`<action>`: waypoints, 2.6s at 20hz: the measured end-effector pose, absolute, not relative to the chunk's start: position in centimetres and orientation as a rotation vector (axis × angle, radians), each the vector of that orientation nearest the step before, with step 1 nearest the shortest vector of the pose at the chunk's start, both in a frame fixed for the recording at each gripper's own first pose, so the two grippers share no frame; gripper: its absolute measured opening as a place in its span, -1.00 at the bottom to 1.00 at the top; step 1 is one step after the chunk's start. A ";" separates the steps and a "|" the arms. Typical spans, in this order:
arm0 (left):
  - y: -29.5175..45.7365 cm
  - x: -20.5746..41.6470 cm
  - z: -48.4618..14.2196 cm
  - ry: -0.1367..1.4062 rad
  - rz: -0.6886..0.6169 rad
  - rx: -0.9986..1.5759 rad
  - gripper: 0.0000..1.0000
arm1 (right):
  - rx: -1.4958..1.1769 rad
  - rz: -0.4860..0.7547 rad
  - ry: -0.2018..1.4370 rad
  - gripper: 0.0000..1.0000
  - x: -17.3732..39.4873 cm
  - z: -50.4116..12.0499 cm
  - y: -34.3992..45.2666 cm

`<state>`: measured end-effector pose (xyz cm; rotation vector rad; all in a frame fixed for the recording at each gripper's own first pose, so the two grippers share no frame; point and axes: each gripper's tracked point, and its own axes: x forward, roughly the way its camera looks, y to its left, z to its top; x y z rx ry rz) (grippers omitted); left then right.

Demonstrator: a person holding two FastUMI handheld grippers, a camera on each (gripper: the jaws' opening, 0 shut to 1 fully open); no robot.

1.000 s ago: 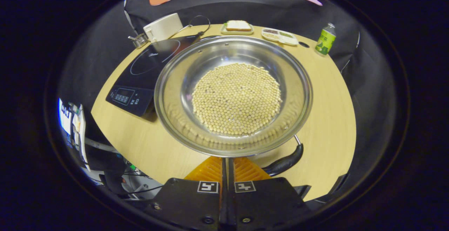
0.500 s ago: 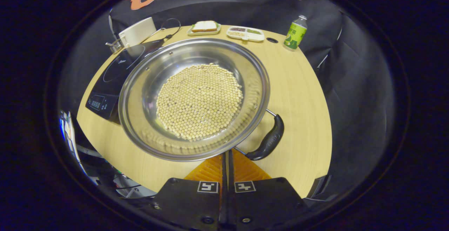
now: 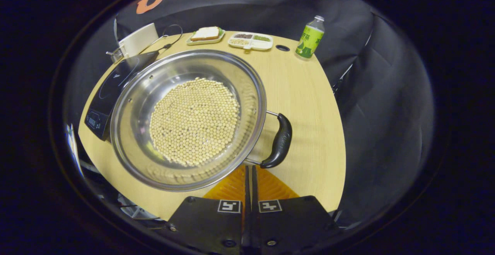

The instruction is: First push the handle of the pot to place it horizontally, then grasp the pot with both hands and set it on the induction cooktop.

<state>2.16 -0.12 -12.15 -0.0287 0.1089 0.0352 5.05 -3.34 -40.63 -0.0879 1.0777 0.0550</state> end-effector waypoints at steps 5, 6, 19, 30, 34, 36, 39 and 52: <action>-1.8 3.1 -12.4 0.126 0.073 -0.021 0.92 | -0.150 0.091 1.063 -0.92 8.2 -40.7 -4.9; -2.0 3.1 -12.5 0.129 0.083 -0.016 0.92 | -0.161 0.098 1.059 -0.99 8.9 -40.7 -5.1; -3.8 4.6 -15.1 0.182 0.021 0.006 0.93 | -0.102 0.060 0.901 -0.71 7.1 -37.7 -6.3; -4.6 2.8 -20.5 0.292 -0.134 0.014 0.93 | 0.014 -0.029 0.738 0.73 1.3 -33.1 -3.6; -6.4 2.8 -23.9 0.364 -0.155 -0.016 0.94 | 0.008 -0.016 0.748 0.94 1.5 -33.1 -3.5; -7.5 3.3 -25.8 0.410 -0.158 -0.028 0.94 | 0.005 -0.001 0.750 0.93 2.4 -33.4 -3.6; -8.9 4.2 -28.3 0.470 -0.149 -0.034 0.94 | 0.012 0.020 0.766 0.94 4.3 -33.8 -4.0; -12.5 10.7 -39.1 0.708 -0.101 -0.040 0.94 | 0.012 0.122 0.896 0.99 12.9 -39.3 -5.3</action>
